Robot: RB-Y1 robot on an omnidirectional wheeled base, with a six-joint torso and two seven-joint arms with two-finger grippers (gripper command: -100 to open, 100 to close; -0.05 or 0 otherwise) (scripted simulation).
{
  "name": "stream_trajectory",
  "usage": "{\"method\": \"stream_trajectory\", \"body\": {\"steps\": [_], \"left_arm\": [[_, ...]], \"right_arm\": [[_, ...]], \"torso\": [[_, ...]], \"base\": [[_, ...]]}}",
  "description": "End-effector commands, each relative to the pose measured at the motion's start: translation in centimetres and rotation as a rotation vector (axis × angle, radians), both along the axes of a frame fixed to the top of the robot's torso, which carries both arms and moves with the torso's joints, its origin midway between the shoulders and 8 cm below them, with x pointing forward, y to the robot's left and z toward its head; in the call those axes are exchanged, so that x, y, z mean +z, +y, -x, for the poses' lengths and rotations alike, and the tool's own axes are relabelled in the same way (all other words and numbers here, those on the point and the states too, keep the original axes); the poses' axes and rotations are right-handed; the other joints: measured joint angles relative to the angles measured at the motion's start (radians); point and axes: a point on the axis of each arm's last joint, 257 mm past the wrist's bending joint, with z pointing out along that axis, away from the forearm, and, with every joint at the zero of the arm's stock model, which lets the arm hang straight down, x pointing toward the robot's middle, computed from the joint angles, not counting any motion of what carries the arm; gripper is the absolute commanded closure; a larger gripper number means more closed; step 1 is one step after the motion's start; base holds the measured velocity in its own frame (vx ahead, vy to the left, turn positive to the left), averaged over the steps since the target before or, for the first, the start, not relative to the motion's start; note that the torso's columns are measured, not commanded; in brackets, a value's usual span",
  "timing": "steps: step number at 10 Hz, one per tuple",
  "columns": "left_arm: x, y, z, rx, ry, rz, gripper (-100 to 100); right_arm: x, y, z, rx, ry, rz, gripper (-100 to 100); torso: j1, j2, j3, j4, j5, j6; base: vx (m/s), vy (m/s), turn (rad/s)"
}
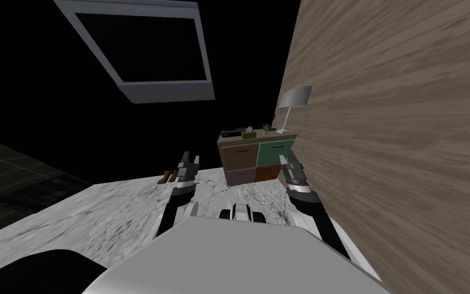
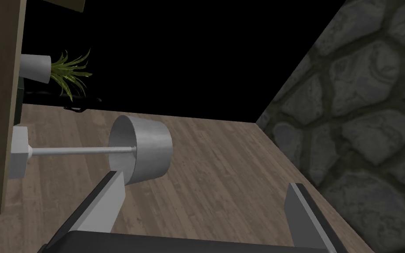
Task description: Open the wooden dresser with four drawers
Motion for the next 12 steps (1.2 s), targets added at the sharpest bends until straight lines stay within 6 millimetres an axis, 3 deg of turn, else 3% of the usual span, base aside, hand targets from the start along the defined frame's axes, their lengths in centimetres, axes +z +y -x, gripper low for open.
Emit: {"method": "stream_trajectory", "body": {"steps": [1, 12], "left_arm": [[0.0, 0.0, 0.0, 0.000, 0.000, 0.000, 0], [0.0, 0.0, 0.0, 0.000, 0.000, 0.000, 0]], "right_arm": [[-0.2, 0.2, 0.0, -0.037, -0.007, 0.115, -100], [-1.3, 0.3, -0.5, -0.253, -0.076, 0.593, -100]], "torso": [[0.000, 0.000, 0.000, 0.000, 0.000, 0.000], [-0.001, 0.002, 0.001, 0.001, 0.000, 0.000]], "base": [[0.070, 0.025, -0.019], [0.060, 0.034, -0.035]]}}
